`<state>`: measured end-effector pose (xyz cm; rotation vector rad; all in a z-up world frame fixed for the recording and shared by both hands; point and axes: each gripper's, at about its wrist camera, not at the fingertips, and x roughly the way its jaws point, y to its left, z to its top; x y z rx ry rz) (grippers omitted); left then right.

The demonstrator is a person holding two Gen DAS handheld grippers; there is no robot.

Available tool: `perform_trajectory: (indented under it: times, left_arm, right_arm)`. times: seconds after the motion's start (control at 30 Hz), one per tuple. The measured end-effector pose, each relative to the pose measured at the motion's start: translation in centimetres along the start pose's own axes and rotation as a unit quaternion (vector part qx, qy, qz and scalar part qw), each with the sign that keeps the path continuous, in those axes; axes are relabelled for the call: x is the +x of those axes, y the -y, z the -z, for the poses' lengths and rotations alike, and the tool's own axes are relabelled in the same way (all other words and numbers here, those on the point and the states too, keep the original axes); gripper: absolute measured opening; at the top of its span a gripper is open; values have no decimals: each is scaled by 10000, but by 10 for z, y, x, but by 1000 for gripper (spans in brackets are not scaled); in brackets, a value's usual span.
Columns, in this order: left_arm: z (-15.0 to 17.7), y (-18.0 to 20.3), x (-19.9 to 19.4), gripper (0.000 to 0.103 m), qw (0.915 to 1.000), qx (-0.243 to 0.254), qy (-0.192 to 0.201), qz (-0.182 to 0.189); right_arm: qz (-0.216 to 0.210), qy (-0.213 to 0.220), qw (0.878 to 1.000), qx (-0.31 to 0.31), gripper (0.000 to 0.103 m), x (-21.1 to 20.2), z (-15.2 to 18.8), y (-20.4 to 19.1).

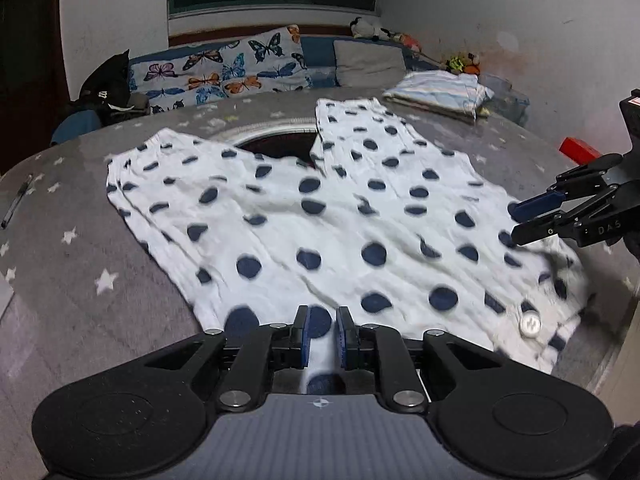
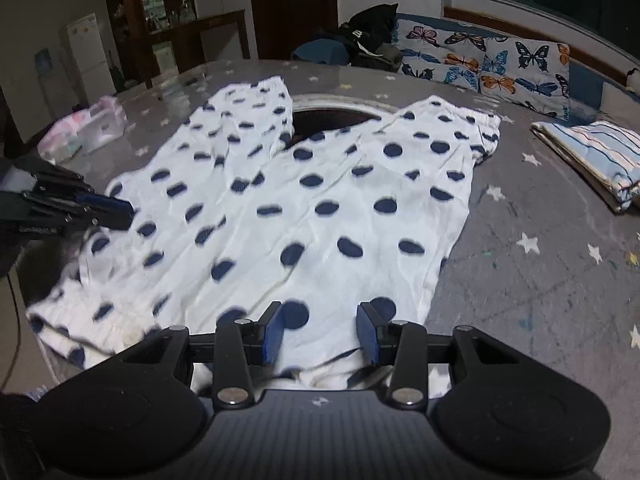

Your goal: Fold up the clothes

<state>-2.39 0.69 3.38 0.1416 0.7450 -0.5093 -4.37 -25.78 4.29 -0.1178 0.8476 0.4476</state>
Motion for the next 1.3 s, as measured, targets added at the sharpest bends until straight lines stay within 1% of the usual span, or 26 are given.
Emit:
perform_trajectory:
  times: [0.13, 0.27, 0.37, 0.53, 0.67, 0.73, 0.8, 1.03, 1.17, 1.3]
  left_arm:
    - [-23, -11, 10, 16, 9996, -107, 176, -168]
    - [-49, -31, 31, 16, 9983, -272, 235, -457]
    - [-64, -53, 51, 16, 9962, -458, 185, -711]
    - [-77, -86, 80, 16, 9921, -777, 52, -984]
    - [-78, -96, 94, 16, 9906, -748, -3, -1145]
    - [-77, -98, 96, 16, 9907, -703, 32, -1169]
    - [-77, -98, 96, 16, 9902, -638, 42, -1245]
    - [-76, -106, 94, 17, 9866, -636, 74, -1503]
    - [-75, -111, 93, 16, 9842, -643, 92, -1650]
    - [-77, -109, 95, 17, 9827, -531, 100, -1770]
  right_arm:
    - [67, 202, 9998, -18, 40, 4, -23, 10]
    - [227, 331, 9992, -3, 40, 21, -51, 29]
    - [374, 380, 9986, 59, 40, 38, -72, 47]
    - [530, 339, 9978, 218, 40, 75, -100, 78]
    - [670, 302, 9969, 276, 40, 105, -112, 95]
    - [763, 243, 9963, 312, 40, 117, -114, 102]
    - [741, 232, 9963, 366, 39, 123, -113, 108]
    - [952, 294, 9945, 309, 38, 121, -108, 119]
    - [1029, 397, 9926, 508, 37, 117, -108, 128]
    - [1115, 487, 9897, 749, 38, 117, -109, 137]
